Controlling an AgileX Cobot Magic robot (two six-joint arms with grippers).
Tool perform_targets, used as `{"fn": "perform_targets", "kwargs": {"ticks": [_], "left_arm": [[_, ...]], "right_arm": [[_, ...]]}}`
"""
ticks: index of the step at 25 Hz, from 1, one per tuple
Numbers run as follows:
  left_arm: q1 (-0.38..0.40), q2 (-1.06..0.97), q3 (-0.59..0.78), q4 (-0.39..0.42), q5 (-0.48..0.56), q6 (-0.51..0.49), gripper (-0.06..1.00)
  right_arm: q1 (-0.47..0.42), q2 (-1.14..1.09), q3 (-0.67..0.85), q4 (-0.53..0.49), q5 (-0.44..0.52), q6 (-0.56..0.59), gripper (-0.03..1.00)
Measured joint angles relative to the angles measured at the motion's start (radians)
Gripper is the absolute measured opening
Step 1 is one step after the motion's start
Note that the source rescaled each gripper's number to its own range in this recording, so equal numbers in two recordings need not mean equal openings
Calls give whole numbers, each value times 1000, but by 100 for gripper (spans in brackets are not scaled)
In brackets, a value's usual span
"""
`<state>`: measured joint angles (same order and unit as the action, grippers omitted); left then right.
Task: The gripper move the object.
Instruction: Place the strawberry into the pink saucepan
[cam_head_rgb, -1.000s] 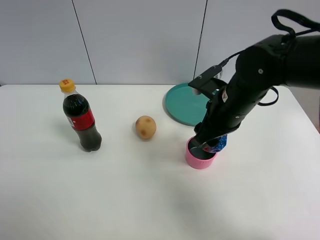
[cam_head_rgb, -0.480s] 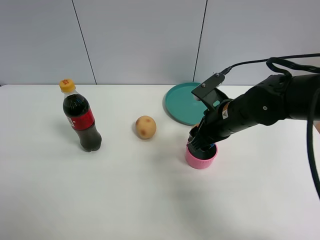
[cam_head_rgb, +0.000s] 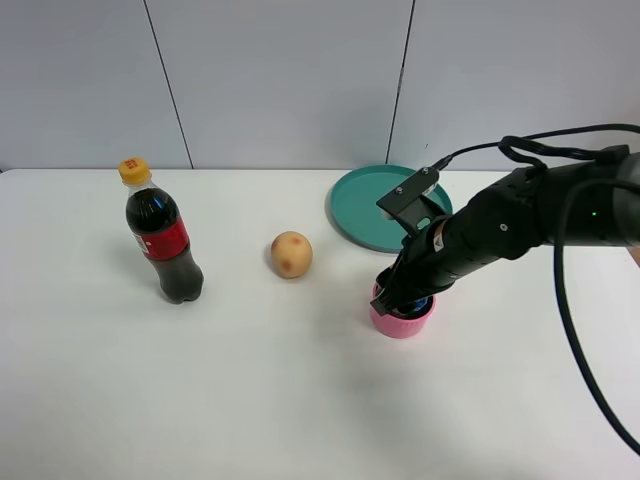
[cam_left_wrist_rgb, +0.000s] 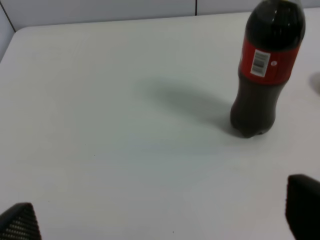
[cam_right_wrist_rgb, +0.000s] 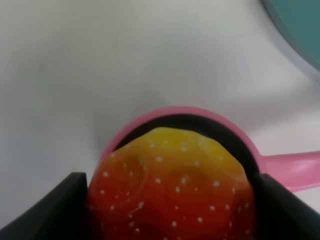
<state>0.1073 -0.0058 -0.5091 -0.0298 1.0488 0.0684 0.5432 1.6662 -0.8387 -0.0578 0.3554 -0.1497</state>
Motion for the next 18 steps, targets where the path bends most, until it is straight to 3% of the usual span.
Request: {"fn": "perform_targets", "kwargs": {"ticks": [18], "left_arm": [[0,0,0,0,0,0,100]], "right_arm": [[0,52,1,7,-2,15,0]]}}
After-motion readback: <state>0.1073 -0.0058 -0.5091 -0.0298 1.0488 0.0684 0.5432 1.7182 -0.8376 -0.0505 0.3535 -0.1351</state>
